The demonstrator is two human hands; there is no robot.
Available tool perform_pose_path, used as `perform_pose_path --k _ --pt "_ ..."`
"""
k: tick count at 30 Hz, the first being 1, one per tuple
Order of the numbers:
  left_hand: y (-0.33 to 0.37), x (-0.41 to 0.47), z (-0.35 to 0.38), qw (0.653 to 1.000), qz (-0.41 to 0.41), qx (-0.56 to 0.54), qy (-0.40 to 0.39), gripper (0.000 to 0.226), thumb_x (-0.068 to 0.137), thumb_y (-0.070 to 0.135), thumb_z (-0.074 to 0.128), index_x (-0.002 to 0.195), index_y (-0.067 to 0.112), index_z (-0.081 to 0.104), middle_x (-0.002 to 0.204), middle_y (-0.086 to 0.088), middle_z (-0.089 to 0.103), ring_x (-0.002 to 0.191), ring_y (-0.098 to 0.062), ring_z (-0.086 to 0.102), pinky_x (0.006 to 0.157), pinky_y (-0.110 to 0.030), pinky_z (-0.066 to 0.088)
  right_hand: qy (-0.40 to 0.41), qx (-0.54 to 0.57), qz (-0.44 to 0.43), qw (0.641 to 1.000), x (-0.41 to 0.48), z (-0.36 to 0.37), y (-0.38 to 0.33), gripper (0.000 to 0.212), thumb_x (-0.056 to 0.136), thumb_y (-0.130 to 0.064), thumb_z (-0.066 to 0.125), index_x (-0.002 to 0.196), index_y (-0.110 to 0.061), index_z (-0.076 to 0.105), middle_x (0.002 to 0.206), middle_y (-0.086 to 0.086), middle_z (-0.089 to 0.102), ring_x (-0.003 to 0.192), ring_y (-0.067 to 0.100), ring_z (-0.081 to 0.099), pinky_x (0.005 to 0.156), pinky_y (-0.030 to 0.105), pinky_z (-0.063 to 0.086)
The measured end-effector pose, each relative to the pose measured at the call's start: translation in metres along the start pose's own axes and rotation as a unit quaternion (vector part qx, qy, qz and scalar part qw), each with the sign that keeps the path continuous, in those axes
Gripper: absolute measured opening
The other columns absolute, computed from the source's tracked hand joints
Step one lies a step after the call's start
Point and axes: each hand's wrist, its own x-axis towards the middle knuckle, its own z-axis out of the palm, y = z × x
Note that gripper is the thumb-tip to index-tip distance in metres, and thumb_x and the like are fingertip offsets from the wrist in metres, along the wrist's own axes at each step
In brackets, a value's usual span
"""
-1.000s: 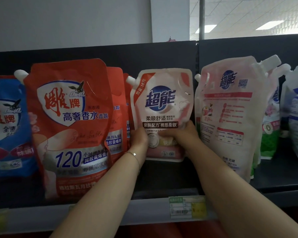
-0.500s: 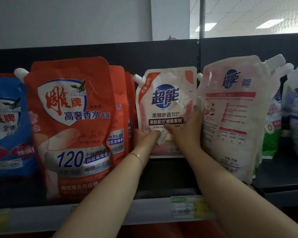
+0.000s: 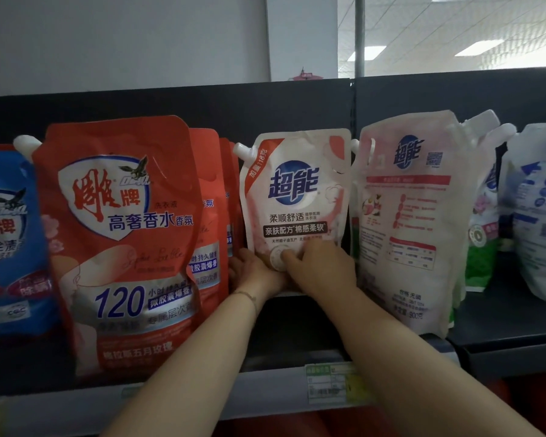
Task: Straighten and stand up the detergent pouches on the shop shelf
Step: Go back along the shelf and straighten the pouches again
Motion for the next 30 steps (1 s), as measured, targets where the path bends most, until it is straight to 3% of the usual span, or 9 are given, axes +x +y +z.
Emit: perform_pose_path --k 2,5,9,13,19,22,25,27,30 --pt "-0.002 0.0 0.001 0.999 0.017 -0.03 0.007 0.115 0.07 0.043 0.082 0.147 0.005 0.006 0.154 -0.02 0.012 0.143 -0.035 0.02 0.114 -0.04 0.025 -0.003 0.001 -0.001 1.0 -0.001 0.003 -0.001 0.042 0.09 -0.051 0.044 0.086 -0.014 0.064 0.083 0.004 0.064 0.077 0.023 0.061 0.075 0.037 0.054" --pt "-0.001 0.0 0.002 0.997 0.037 -0.042 0.044 0.096 0.078 0.035 0.076 0.144 0.003 0.014 0.149 -0.023 0.025 0.136 -0.039 0.034 0.109 -0.041 0.033 -0.014 0.006 0.006 1.0 -0.001 0.007 -0.001 0.04 0.091 -0.052 0.043 0.092 -0.015 0.061 0.09 0.005 0.063 0.081 0.023 0.059 0.074 0.034 0.05" --pt "-0.002 0.004 0.006 0.994 0.063 -0.044 0.078 0.074 0.084 0.024 0.071 0.135 0.002 0.023 0.14 -0.025 0.038 0.127 -0.04 0.043 0.101 -0.041 0.039 -0.055 0.032 0.014 0.998 -0.001 0.011 0.003 0.053 0.091 -0.055 0.047 0.128 -0.017 0.049 0.123 0.009 0.058 0.111 0.029 0.055 0.093 0.041 0.047" --pt "-0.006 0.006 0.006 0.992 0.077 -0.053 0.079 0.075 0.079 0.019 0.074 0.132 0.0 0.024 0.136 -0.027 0.042 0.124 -0.041 0.046 0.1 -0.039 0.04 -0.106 0.077 0.044 0.99 -0.002 0.012 -0.001 0.07 0.093 -0.046 0.048 0.151 -0.018 0.021 0.14 0.012 0.046 0.126 0.033 0.046 0.101 0.041 0.04" --pt "0.0 0.003 -0.001 0.998 0.044 -0.029 0.018 0.08 0.083 0.018 0.071 0.14 0.002 0.017 0.138 -0.024 0.042 0.124 -0.037 0.048 0.099 -0.037 0.04 -0.179 0.105 0.085 0.975 0.004 0.011 -0.007 0.085 0.09 -0.046 0.047 0.155 -0.017 0.002 0.152 0.017 0.033 0.138 0.035 0.034 0.115 0.046 0.029" --pt "0.007 -0.002 -0.008 0.999 0.037 0.027 0.017 0.076 0.085 0.011 0.068 0.143 -0.002 0.022 0.139 -0.024 0.043 0.126 -0.036 0.046 0.101 -0.037 0.038 -0.234 0.134 0.071 0.96 0.002 -0.004 -0.01 0.073 0.089 -0.049 0.048 0.15 -0.016 0.027 0.146 0.014 0.043 0.13 0.032 0.044 0.111 0.046 0.035" --pt "0.014 -0.017 -0.016 0.998 0.031 0.051 -0.016 0.088 0.073 0.027 0.076 0.142 0.0 0.03 0.136 -0.016 0.049 0.123 -0.031 0.051 0.101 -0.033 0.043 -0.296 0.151 -0.006 0.943 -0.012 -0.033 -0.009 0.046 0.102 -0.041 0.039 0.142 -0.018 0.045 0.143 0.009 0.048 0.127 0.026 0.046 0.11 0.035 0.032" --pt "0.017 -0.025 -0.018 0.998 0.028 0.046 -0.031 0.105 0.06 0.043 0.08 0.145 0.004 0.031 0.142 -0.015 0.046 0.126 -0.029 0.05 0.104 -0.035 0.044 -0.274 0.123 -0.022 0.953 -0.022 -0.047 0.0 0.041 0.103 -0.038 0.039 0.137 -0.019 0.051 0.14 0.006 0.051 0.124 0.024 0.048 0.104 0.033 0.035" --pt "0.023 -0.04 -0.023 0.997 0.058 0.047 -0.002 0.107 0.068 0.045 0.081 0.148 0.008 0.02 0.15 -0.016 0.029 0.134 -0.033 0.038 0.107 -0.036 0.04 -0.187 0.086 -0.009 0.979 -0.034 -0.058 0.012 0.029 0.095 -0.037 0.051 0.116 -0.02 0.063 0.112 0.0 0.063 0.098 0.019 0.058 0.084 0.033 0.048"
